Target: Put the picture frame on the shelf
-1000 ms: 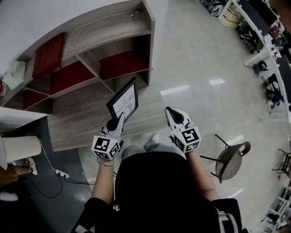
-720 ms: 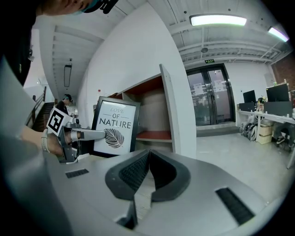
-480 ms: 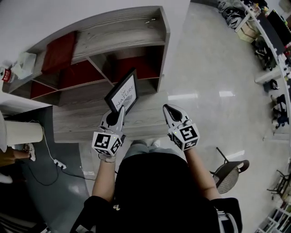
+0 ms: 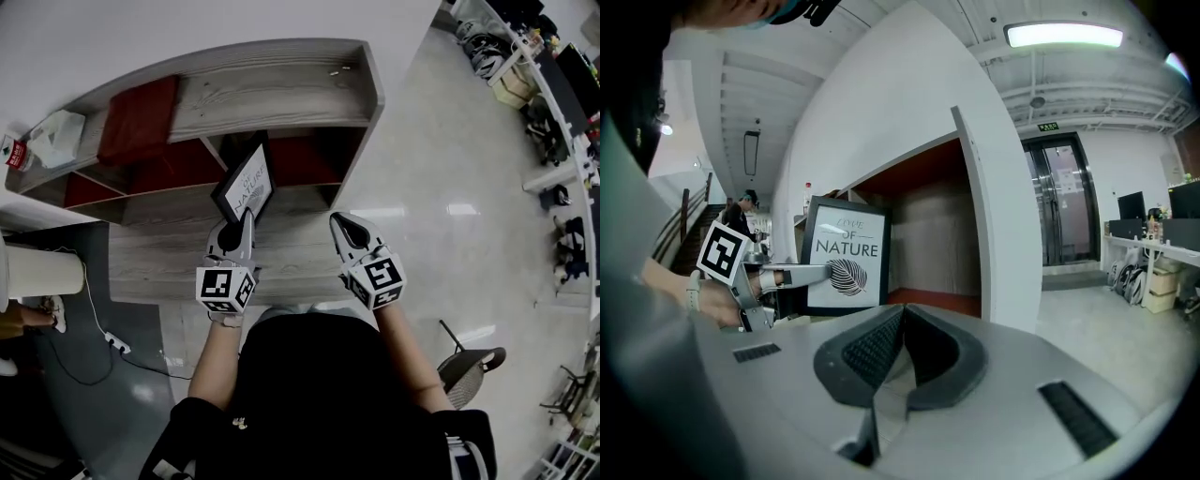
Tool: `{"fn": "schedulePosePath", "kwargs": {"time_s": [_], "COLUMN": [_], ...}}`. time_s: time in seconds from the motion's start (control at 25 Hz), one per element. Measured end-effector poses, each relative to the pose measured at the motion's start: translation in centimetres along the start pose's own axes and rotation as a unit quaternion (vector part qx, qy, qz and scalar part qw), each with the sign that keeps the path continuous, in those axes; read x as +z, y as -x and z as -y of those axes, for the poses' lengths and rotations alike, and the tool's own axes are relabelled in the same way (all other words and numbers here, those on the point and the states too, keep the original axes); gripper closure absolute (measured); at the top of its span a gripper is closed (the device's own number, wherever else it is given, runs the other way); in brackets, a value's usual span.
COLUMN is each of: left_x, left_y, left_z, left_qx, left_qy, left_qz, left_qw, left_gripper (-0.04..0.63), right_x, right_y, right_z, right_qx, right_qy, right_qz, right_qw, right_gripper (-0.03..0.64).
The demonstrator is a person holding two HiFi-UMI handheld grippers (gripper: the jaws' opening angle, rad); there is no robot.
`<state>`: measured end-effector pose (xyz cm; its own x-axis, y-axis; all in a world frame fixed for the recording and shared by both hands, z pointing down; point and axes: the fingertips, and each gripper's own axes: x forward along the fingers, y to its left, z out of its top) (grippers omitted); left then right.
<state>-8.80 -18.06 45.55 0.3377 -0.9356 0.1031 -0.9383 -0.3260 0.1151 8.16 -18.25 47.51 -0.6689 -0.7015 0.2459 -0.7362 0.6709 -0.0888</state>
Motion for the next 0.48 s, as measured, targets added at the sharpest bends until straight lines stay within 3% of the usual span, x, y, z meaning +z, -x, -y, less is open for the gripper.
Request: {"fn": "schedulePosePath", "kwargs": {"time_s": [0.48], "left_x": [-0.7], "left_y": [-2.9], "left_z": [-3.2], "left_qx": [0.049], "left_qy": [-0.019], "left_qz": [0.034], "left_qw": [0.9981], "left_gripper": [0.577], "right_x": [0.0], "right_y": [-2.2], "right_z": [1.5], "right_qx": [-0.024], "right_qy": [0.001], "right_qz": [-0.016], "right_qw": [1.0], "right_gripper": [0.62]}}
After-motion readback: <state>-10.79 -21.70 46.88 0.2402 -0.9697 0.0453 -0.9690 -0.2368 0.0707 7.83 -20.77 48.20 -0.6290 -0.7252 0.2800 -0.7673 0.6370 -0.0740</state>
